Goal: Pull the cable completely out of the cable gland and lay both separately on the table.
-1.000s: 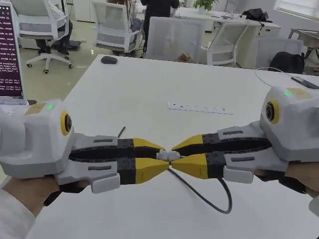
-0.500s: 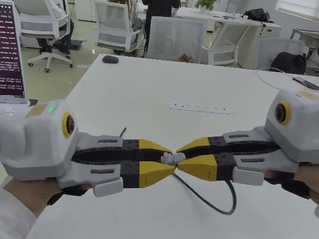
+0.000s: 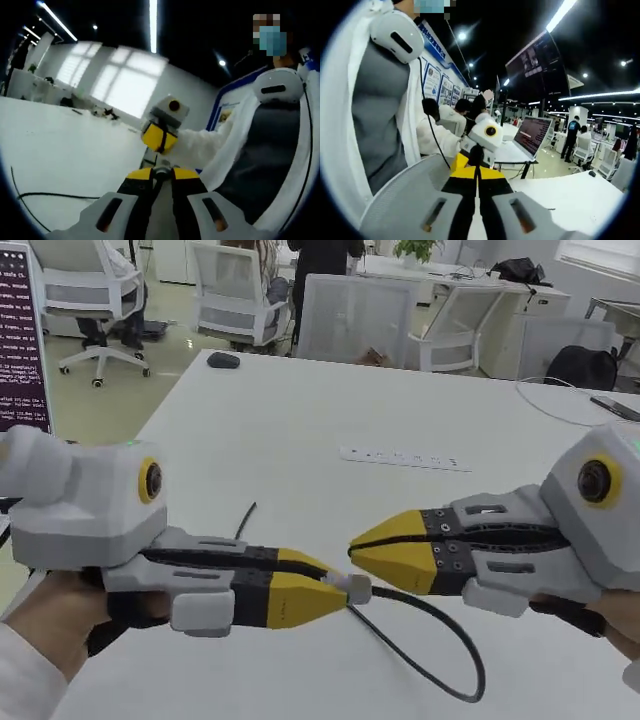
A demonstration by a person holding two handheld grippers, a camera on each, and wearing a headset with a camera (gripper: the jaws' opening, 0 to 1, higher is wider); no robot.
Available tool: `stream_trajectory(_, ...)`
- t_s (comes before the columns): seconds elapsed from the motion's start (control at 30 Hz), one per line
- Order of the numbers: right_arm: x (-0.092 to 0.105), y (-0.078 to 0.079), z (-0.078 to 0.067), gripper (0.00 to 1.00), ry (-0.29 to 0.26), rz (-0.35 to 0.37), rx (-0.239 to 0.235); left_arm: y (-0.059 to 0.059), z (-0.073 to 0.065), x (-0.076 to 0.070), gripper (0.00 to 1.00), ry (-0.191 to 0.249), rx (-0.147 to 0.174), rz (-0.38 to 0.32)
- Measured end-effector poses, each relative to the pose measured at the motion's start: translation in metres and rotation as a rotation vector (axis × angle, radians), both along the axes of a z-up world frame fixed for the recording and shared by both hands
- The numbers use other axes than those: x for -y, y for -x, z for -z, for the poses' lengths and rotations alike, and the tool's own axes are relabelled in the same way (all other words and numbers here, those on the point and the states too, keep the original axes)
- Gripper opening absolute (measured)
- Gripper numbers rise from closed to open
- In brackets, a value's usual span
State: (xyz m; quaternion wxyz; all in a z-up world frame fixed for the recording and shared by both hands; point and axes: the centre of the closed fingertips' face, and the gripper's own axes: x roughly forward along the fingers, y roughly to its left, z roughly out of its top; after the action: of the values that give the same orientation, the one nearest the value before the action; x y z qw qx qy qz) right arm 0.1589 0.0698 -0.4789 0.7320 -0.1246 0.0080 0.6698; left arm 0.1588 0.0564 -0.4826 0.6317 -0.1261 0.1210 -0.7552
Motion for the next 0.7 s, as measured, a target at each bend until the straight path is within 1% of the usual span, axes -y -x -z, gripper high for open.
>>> stream_trajectory(0.03, -0.001, 0.0, 0.008, 0.0, 0.024, 0.009, -0.072, 0.001, -0.008, 0.0, 0.14, 0.04, 0.0, -0.006)
stream_trajectory(0.07, -0.001, -0.001, 0.008, 0.0, -0.011, 0.043, -0.258, 0.002, -0.006, -0.002, 0.14, 0.028, -0.025, -0.011)
stream_trajectory(0.1, 0.0, -0.009, 0.005, 0.0, -0.053, 0.077, -0.293, -0.004, -0.005, -0.003, 0.15, 0.027, 0.002, -0.045)
stream_trajectory(0.13, 0.003, -0.012, 0.001, 0.0, -0.097, 0.08, -0.253, -0.016, -0.002, -0.007, 0.15, 0.018, 0.112, -0.107)
stream_trajectory(0.17, 0.006, -0.014, -0.004, 0.01, -0.136, 0.069, -0.28, -0.017, -0.002, -0.008, 0.15, 0.019, 0.125, -0.105)
stream_trajectory(0.2, 0.009, -0.014, -0.003, 0.03, -0.151, 0.077, -0.356, -0.021, -0.004, -0.011, 0.15, 0.029, 0.132, -0.129)
stream_trajectory(0.23, 0.01, -0.014, -0.002, 0.12, -0.161, 0.081, -0.474, -0.024, -0.008, -0.012, 0.15, 0.046, 0.145, -0.148)
stream_trajectory(0.27, 0.011, -0.013, 0.001, 0.22, -0.161, 0.083, -0.523, -0.027, -0.011, -0.013, 0.15, 0.063, 0.197, -0.17)
stream_trajectory(0.3, 0.012, -0.018, 0.004, 0.29, -0.143, 0.102, -0.525, -0.029, -0.013, -0.014, 0.15, 0.075, 0.24, -0.191)
stream_trajectory(0.33, 0.013, -0.02, 0.01, 0.27, -0.114, 0.113, -0.492, -0.027, -0.014, -0.014, 0.15, 0.083, 0.311, -0.194)
stream_trajectory(0.37, 0.013, -0.021, 0.012, 0.2, -0.102, 0.118, -0.488, -0.026, -0.013, -0.014, 0.15, 0.083, 0.345, -0.199)
stream_trajectory(0.4, 0.011, -0.019, 0.013, 0.16, -0.1, 0.11, -0.506, -0.026, -0.011, -0.012, 0.15, 0.071, 0.383, -0.207)
stream_trajectory(0.43, 0.008, -0.017, 0.011, 0.17, -0.111, 0.101, -0.535, -0.025, -0.01, -0.012, 0.15, 0.064, 0.402, -0.203)
stream_trajectory(0.47, 0.004, -0.016, 0.009, 0.19, -0.125, 0.093, -0.566, -0.025, -0.009, -0.011, 0.15, 0.06, 0.413, -0.202)
stream_trajectory(0.5, 0.002, -0.016, 0.009, 0.2, -0.125, 0.09, -0.571, -0.023, -0.009, -0.01, 0.15, 0.061, 0.421, -0.201)
stream_trajectory(0.53, -0.001, -0.018, 0.008, 0.2, -0.129, 0.09, -0.565, -0.024, -0.008, -0.01, 0.15, 0.063, 0.424, -0.2)
stream_trajectory(0.57, -0.003, -0.019, 0.009, 0.19, -0.132, 0.089, -0.572, -0.023, -0.009, -0.01, 0.15, 0.067, 0.437, -0.2)
stream_trajectory(0.6, -0.004, -0.02, 0.01, 0.17, -0.13, 0.091, -0.577, -0.023, -0.009, -0.01, 0.15, 0.069, 0.444, -0.198)
stream_trajectory(0.63, -0.004, -0.022, 0.01, 0.15, -0.132, 0.096, -0.574, -0.023, -0.009, -0.01, 0.15, 0.069, 0.442, -0.196)
stream_trajectory(0.67, -0.005, -0.022, 0.01, 0.14, -0.136, 0.093, -0.573, -0.024, -0.008, -0.009, 0.15, 0.068, 0.437, -0.196)
stream_trajectory(0.7, -0.004, -0.022, 0.008, 0.14, -0.14, 0.093, -0.562, -0.025, -0.008, -0.01, 0.15, 0.068, 0.433, -0.198)
